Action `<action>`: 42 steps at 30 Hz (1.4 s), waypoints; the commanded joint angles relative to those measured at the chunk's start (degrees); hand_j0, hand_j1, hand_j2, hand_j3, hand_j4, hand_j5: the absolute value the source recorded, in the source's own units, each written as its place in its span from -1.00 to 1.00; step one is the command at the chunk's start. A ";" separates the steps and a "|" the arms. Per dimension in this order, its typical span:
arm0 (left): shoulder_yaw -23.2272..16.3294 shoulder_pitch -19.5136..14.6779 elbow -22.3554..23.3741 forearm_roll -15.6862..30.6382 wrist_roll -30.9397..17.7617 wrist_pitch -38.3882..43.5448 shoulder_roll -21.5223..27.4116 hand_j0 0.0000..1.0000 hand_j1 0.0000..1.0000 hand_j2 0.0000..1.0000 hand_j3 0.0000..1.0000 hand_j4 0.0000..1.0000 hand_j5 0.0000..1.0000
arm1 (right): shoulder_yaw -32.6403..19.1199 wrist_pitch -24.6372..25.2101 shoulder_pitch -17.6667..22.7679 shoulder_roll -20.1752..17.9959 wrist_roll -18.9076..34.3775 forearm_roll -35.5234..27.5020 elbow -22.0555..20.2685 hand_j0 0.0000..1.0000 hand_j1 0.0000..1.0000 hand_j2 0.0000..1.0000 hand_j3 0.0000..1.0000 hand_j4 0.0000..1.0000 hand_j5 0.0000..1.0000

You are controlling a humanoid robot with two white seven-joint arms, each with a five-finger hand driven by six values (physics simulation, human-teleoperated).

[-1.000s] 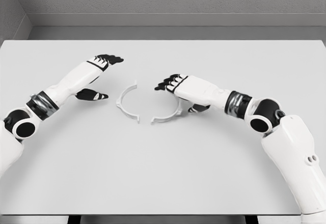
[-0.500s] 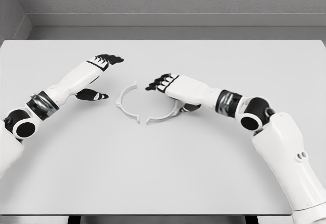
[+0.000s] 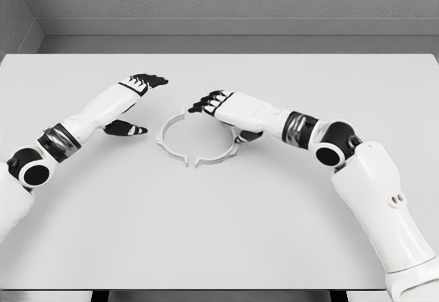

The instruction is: Assemble PVC drainage pipe clamps

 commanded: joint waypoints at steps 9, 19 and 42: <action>0.04 0.00 -0.02 0.31 0.05 0.00 -0.09 1.00 1.00 1.00 1.00 1.00 1.00 | -4.53 0.53 0.09 -0.66 -0.01 -0.71 -2.96 1.00 1.00 1.00 1.00 1.00 1.00; -0.31 -0.26 2.00 -0.13 -0.04 0.00 -1.76 1.00 1.00 1.00 1.00 1.00 1.00 | -37.14 -2.12 13.36 -12.18 4.20 -6.86 -13.42 1.00 1.00 1.00 1.00 1.00 1.00; -0.75 -0.26 5.16 -0.39 -0.12 0.00 -2.90 1.00 1.00 1.00 1.00 1.00 1.00 | -39.70 -2.12 14.06 -11.12 7.22 -6.95 -13.68 1.00 1.00 1.00 1.00 1.00 1.00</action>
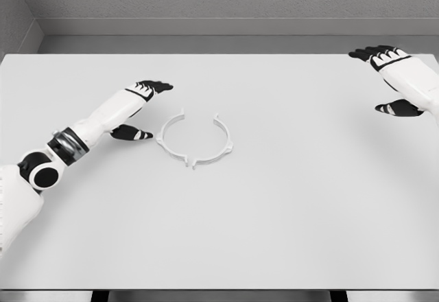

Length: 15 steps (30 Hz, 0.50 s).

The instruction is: Assemble PVC drainage pipe clamps

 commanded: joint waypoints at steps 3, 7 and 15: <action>-0.12 0.00 1.36 0.29 0.00 0.00 -0.39 1.00 1.00 1.00 1.00 1.00 1.00 | 0.33 0.18 0.00 -0.09 -0.03 -0.36 -0.02 1.00 1.00 1.00 1.00 1.00 1.00; 0.23 -0.09 1.27 0.82 0.00 0.00 -0.03 1.00 1.00 1.00 1.00 1.00 1.00 | 0.68 0.18 0.00 -0.09 -0.03 -0.36 -0.11 1.00 1.00 1.00 1.00 1.00 1.00; -0.03 -0.18 1.27 0.47 0.00 0.00 -1.62 1.00 1.00 1.00 1.00 1.00 1.00 | 0.68 0.18 0.00 -0.09 -0.03 -0.44 -0.11 1.00 1.00 1.00 1.00 1.00 1.00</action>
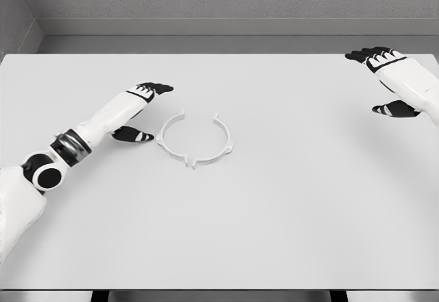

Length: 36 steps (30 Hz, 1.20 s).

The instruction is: Assemble PVC drainage pipe clamps

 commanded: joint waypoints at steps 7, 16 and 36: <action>-0.12 0.18 -0.37 0.17 0.03 0.00 -1.57 1.00 1.00 1.00 1.00 1.00 1.00 | -0.01 0.17 0.00 -0.03 -0.03 -0.43 0.02 1.00 1.00 1.00 1.00 1.00 1.00; -0.12 0.61 -1.25 0.17 0.03 0.00 -1.84 1.00 1.00 1.00 1.00 1.00 1.00 | -0.01 0.17 0.00 -0.12 -0.03 -0.34 0.11 1.00 1.00 1.00 1.00 1.00 1.00; -0.03 -0.35 0.24 0.17 0.03 0.00 -2.19 1.00 1.00 1.00 1.00 1.00 1.00 | -0.10 0.17 0.00 -0.12 -0.03 -0.34 0.11 1.00 1.00 1.00 1.00 1.00 1.00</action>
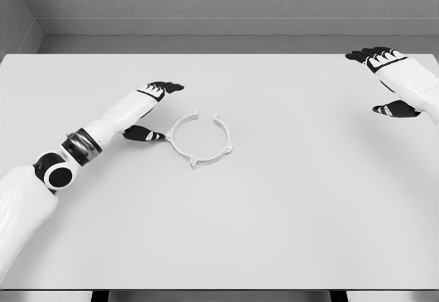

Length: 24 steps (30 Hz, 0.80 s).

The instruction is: Assemble PVC drainage pipe clamps

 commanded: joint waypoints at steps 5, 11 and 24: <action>-0.04 -0.70 1.58 0.37 0.03 0.00 -0.86 1.00 1.00 1.00 1.00 1.00 1.00 | -0.06 0.17 0.00 -0.02 -0.03 -0.38 0.02 1.00 1.00 1.00 1.00 1.00 1.00; -0.04 -0.70 1.58 0.28 0.03 0.00 -1.29 1.00 1.00 1.00 1.00 1.00 1.00 | -0.06 0.17 0.00 -0.02 -0.03 -0.38 0.02 1.00 1.00 1.00 1.00 1.00 1.00; -0.48 -0.35 0.79 0.28 0.03 0.00 -3.14 1.00 1.00 1.00 1.00 1.00 1.00 | -0.06 0.17 0.09 -0.03 -0.03 -0.38 0.02 1.00 1.00 1.00 1.00 1.00 1.00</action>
